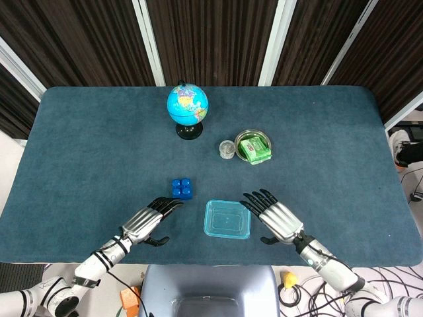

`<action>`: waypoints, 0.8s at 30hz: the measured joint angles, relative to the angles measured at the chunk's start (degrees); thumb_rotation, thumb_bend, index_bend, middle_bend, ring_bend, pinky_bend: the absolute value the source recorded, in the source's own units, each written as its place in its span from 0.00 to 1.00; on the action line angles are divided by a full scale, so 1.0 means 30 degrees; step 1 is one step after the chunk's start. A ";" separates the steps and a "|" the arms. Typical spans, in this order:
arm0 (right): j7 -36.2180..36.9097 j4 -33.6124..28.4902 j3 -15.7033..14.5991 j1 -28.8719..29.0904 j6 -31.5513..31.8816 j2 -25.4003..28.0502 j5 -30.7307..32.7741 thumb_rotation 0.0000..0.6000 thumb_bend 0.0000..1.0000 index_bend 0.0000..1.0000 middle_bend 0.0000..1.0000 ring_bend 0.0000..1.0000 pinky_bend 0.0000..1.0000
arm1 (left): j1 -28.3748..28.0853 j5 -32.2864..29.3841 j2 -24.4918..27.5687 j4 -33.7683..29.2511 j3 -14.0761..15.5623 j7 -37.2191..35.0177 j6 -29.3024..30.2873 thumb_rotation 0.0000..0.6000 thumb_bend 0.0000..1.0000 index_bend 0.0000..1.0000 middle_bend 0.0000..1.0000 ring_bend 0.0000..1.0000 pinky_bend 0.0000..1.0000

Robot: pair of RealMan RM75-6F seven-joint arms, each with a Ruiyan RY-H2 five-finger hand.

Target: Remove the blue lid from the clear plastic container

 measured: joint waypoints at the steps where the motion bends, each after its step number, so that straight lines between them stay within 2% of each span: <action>1: -0.0005 0.0023 -0.0015 0.0032 -0.0004 -0.0032 0.0035 1.00 0.10 0.00 0.00 0.00 0.00 | -0.0005 0.0014 -0.0015 0.0004 0.0028 -0.0042 0.0087 1.00 0.29 0.00 0.00 0.00 0.04; 8: -0.0007 0.0370 -0.0250 -0.0003 0.0268 -0.0007 0.0147 1.00 0.10 0.00 0.00 0.00 0.00 | 0.0092 0.0346 -0.0260 -0.0070 0.0027 -0.0997 0.1024 1.00 0.23 0.00 0.00 0.00 0.03; 13: 0.0744 0.0644 -0.0473 -0.0521 0.1263 0.0669 0.0047 1.00 0.10 0.00 0.00 0.00 0.00 | 0.0109 0.0994 -0.1008 0.0355 0.0084 -0.2138 0.1834 1.00 0.20 0.00 0.00 0.00 0.00; 17: 0.1548 0.1277 -0.0590 -0.0987 0.2040 0.1449 0.0003 1.00 0.10 0.00 0.00 0.00 0.00 | -0.0110 0.1070 -0.1831 0.0877 0.0299 -0.2006 0.1579 1.00 0.19 0.00 0.00 0.00 0.00; 24: 0.3665 0.1802 -0.0348 -0.1107 0.2093 0.2426 0.0537 1.00 0.10 0.00 0.00 0.00 0.00 | -0.0723 0.1005 -0.3685 0.2212 0.0431 -0.1934 0.0891 1.00 0.16 0.00 0.00 0.00 0.00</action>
